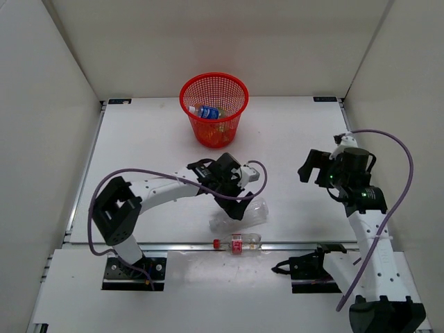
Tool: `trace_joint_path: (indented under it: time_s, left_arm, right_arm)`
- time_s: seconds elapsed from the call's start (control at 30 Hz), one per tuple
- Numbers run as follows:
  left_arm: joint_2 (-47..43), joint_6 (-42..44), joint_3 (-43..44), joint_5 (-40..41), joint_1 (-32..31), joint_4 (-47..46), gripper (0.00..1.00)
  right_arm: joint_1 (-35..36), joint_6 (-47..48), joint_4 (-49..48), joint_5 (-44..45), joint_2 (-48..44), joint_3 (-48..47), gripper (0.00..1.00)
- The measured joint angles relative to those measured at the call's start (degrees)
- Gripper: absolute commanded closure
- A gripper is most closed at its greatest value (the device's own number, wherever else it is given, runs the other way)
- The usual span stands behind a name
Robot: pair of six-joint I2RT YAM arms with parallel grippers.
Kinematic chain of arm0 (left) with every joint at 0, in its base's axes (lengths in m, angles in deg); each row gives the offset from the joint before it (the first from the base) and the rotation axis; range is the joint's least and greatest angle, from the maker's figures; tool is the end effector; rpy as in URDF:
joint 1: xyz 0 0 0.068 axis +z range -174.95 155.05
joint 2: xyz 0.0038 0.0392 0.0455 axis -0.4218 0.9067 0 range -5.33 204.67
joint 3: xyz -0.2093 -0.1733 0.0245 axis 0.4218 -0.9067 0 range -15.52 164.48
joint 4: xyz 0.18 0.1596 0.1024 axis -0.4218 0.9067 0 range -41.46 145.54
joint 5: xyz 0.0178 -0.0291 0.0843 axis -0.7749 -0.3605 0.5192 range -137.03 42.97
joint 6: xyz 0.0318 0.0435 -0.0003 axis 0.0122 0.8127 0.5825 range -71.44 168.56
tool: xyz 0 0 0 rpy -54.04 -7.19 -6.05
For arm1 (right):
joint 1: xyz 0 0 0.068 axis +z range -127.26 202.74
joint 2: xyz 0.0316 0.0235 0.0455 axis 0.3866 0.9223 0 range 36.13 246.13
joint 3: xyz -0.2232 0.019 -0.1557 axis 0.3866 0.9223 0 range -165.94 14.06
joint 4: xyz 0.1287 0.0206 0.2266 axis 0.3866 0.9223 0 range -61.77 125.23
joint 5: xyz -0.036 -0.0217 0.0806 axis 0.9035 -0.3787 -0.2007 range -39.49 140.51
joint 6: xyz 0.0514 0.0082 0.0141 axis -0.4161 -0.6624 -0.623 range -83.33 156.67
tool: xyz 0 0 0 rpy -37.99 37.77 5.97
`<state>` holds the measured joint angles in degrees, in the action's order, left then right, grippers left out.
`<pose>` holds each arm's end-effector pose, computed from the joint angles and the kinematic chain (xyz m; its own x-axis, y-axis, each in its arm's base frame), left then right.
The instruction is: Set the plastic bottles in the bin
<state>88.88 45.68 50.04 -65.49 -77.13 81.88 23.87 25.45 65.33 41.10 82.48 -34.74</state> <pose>0.1957 -0.2705 0.2168 -0.5829 0.6733 -0.4548 0.8122 0.4986 -0.3028 0.1696 0.0090 0.3129 -0.5875 0.1804 -0.7888 -0.0404 0.9671 0.2512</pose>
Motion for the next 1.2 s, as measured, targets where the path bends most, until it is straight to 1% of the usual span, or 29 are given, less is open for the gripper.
trace_joint_path:
  time_s: [0.13, 0.2, 0.23, 0.33, 0.37, 0.47, 0.53, 0.57, 0.6, 0.7, 0.77, 0.8, 0.83, 0.87, 0.9, 0.93, 0.97, 1.03, 1.1, 1.2]
  left_arm:
    - [6.3, 0.1, 3.2, 4.0, -2.6, -1.4, 0.01]
    - [8.7, -0.1, 3.6, 6.4, -3.8, -2.5, 0.01]
    - [9.7, -0.2, 3.7, 7.8, -4.3, -2.9, 0.03]
    - [11.4, -0.8, 3.7, 11.9, -5.1, -4.0, 0.13]
    - [11.7, -1.1, 3.7, 13.0, -5.0, -4.5, 0.20]
    - [12.6, -1.6, 4.6, 14.6, -4.4, -5.2, 0.34]
    - [12.9, -1.8, 5.7, 15.3, -4.1, -5.3, 0.40]
    - [13.0, -1.6, 6.3, 15.7, -3.9, -5.4, 0.45]
    - [12.9, -1.9, 6.9, 15.7, -3.7, -5.4, 0.47]
    - [12.4, -3.4, 10.8, 14.8, -2.6, -4.9, 0.47]
    - [11.5, -5.1, 15.1, 13.4, -1.5, -5.8, 0.50]
    - [10.6, -5.9, 17.0, 13.4, -0.8, -6.9, 0.45]
    - [9.2, -6.9, 18.9, 13.9, 0.0, -8.6, 0.43]
    - [7.9, -7.6, 20.2, 14.6, 0.9, -10.6, 0.45]
    - [6.3, -8.4, 21.4, 15.4, 1.9, -13.0, 0.45]
    - [4.7, -9.2, 22.3, 16.3, 3.1, -15.8, 0.41]
    - [3.0, -10.2, 22.7, 17.6, 4.6, -19.5, 0.48]
    - [0.8, -11.9, 23.2, 20.4, 7.9, -27.1, 0.52]
    - [0.6, -13.8, 25.0, 23.8, 12.0, -34.4, 0.52]
    - [4.7, -16.7, 30.4, 28.6, 17.9, -42.7, 0.46]
  right_arm:
    - [-7.3, -0.1, 2.4, -1.2, -2.9, 1.6, 0.01]
    - [-9.4, 0.1, 3.2, -1.8, -4.1, 2.6, 0.00]
    - [-9.9, 0.3, 3.7, -2.1, -4.6, 2.8, 0.00]
    - [-9.9, 0.4, 4.6, -2.3, -5.3, 3.0, 0.01]
    - [-9.7, 0.4, 4.6, -2.1, -5.4, 3.0, 0.01]
    - [-8.9, 0.3, 5.0, -1.5, -5.6, 3.1, 0.01]
    - [-8.7, 0.2, 4.9, -1.5, -5.9, 3.2, 0.01]
    - [-8.7, 0.2, 4.8, -1.6, -6.2, 3.5, 0.01]
    - [-8.7, 0.1, 4.9, -1.6, -6.5, 3.8, 0.01]
    - [-8.8, -0.2, 4.9, -1.4, -7.4, 4.9, 0.01]
    - [-8.9, -0.4, 4.9, -0.9, -7.5, 5.0, 0.01]
    - [-9.1, -0.4, 4.7, -0.9, -7.5, 5.0, 0.00]
    - [-9.2, -0.4, 4.5, -0.6, -7.5, 5.0, 0.01]
    - [-9.4, -0.4, 4.3, -0.4, -7.5, 5.0, 0.01]
    - [-9.5, -0.3, 4.1, -0.1, -7.4, 5.0, 0.01]
    - [-9.5, -0.3, 3.9, 0.1, -7.4, 5.0, 0.01]
    - [-9.5, -0.1, 3.8, 0.4, -7.3, 5.0, 0.01]
    - [-9.5, 0.3, 3.5, 0.7, -7.3, 5.0, 0.01]
    - [-9.4, 0.9, 3.2, 1.2, -7.2, 5.0, 0.01]
    - [-8.9, 1.5, 2.9, 1.8, -6.8, 5.0, 0.01]
